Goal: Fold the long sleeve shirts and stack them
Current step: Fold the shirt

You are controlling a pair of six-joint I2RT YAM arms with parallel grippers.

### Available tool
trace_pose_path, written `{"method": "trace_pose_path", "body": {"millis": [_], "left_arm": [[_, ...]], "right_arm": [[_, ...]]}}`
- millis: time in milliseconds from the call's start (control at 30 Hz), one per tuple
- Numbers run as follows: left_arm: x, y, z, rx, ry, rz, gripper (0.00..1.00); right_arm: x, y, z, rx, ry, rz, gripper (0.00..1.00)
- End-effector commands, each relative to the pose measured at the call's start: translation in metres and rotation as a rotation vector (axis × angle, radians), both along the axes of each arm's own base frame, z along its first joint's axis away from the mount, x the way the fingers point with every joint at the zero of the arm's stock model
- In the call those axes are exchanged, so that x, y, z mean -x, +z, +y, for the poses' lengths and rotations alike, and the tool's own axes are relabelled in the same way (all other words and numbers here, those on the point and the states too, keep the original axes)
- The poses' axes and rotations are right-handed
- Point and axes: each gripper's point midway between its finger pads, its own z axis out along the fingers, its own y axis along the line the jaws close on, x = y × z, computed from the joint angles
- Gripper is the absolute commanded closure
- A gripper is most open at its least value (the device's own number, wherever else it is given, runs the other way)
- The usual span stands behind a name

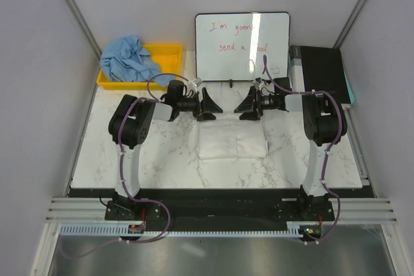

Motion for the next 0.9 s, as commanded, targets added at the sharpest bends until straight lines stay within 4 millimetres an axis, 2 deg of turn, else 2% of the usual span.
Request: {"method": "trace_pose_path", "body": {"millis": [0,33,67,100,133,167,200,233,267,300,333,367,400,433,467,500,533,567,600,633,667,700,767,800,833,867], "left_arm": [[-0.008,-0.022,0.043,-0.091,0.095,0.014,0.03],[-0.005,-0.015,0.044,-0.083,0.083,0.001,0.03],[0.001,0.006,0.044,-0.062,0.054,-0.054,0.02],[0.004,0.017,0.045,-0.059,0.040,-0.089,0.02],[0.010,0.028,0.047,-0.063,0.018,-0.152,0.01],[0.020,0.051,0.050,-0.071,-0.002,-0.188,0.01],[0.026,0.062,0.053,-0.089,-0.022,-0.235,0.01],[0.033,0.065,0.059,-0.138,-0.070,-0.345,0.01],[0.037,0.088,0.066,-0.177,-0.070,-0.462,0.01],[0.053,0.083,0.076,-0.233,-0.106,-0.459,0.01],[0.060,0.076,0.085,-0.299,-0.170,-0.611,0.01],[0.061,0.075,0.095,-0.372,-0.179,-0.701,0.01],[0.069,0.087,0.103,-0.411,-0.196,-0.815,0.01],[0.078,0.072,0.114,-0.472,-0.260,-0.927,0.01],[0.080,0.065,0.121,-0.525,-0.282,-0.986,0.01],[0.086,0.072,0.124,-0.548,-0.308,-1.084,0.01],[0.097,0.057,0.128,-0.579,-0.390,-1.183,0.02],[0.101,0.053,0.130,-0.610,-0.429,-1.252,0.07],[0.112,0.051,0.119,-0.616,-0.491,-1.341,0.09],[0.117,0.049,0.116,-0.650,-0.502,-1.499,0.11],[0.120,0.044,0.116,-0.704,-0.515,-1.557,0.15],[0.133,0.045,0.098,-0.677,-0.556,-1.655,0.16],[0.147,0.034,0.092,-0.695,-0.599,-1.730,0.21],[0.161,0.029,0.080,-0.666,-0.647,-1.761,0.22],[0.168,0.018,0.081,-0.674,-0.686,-1.778,0.22],[0.166,0.018,0.078,-0.692,-0.680,-1.823,0.22]], "right_arm": [[0.001,-0.033,-0.041,0.126,-0.047,0.006,0.02],[0.002,-0.024,-0.043,0.122,-0.034,-0.005,0.02],[0.002,-0.013,-0.043,0.118,-0.020,-0.029,0.02],[0.003,0.015,-0.041,0.097,0.000,-0.089,0.02],[0.008,0.030,-0.040,0.087,0.007,-0.103,0.02],[0.012,0.043,-0.041,0.087,0.021,-0.153,0.02],[0.017,0.071,-0.043,0.095,0.032,-0.240,0.02],[0.033,0.075,-0.047,0.129,0.043,-0.210,0.02],[0.040,0.076,-0.054,0.195,0.118,-0.374,0.02],[0.049,0.089,-0.061,0.248,0.148,-0.455,0.02],[0.066,0.077,-0.075,0.359,0.196,-0.456,0.02],[0.070,0.074,-0.085,0.427,0.263,-0.582,0.02],[0.076,0.084,-0.094,0.503,0.295,-0.705,0.02],[0.091,0.069,-0.104,0.558,0.347,-0.746,0.02],[0.094,0.060,-0.118,0.657,0.380,-0.798,0.02],[0.096,0.065,-0.125,0.710,0.429,-0.921,0.02],[0.110,0.054,-0.128,0.722,0.474,-0.925,0.02],[0.112,0.050,-0.134,0.759,0.507,-0.956,0.03],[0.114,0.052,-0.136,0.779,0.516,-0.996,0.04],[0.110,0.047,-0.137,0.796,0.502,-1.007,0.05],[0.110,0.046,-0.135,0.794,0.507,-1.014,0.06],[0.110,0.045,-0.133,0.787,0.512,-1.021,0.07],[0.102,0.048,-0.121,0.767,0.469,-1.006,0.10],[0.101,0.043,-0.115,0.745,0.473,-0.969,0.13],[0.094,0.047,-0.107,0.734,0.430,-0.938,0.15],[0.093,0.047,-0.095,0.713,0.437,-0.917,0.18]]}}
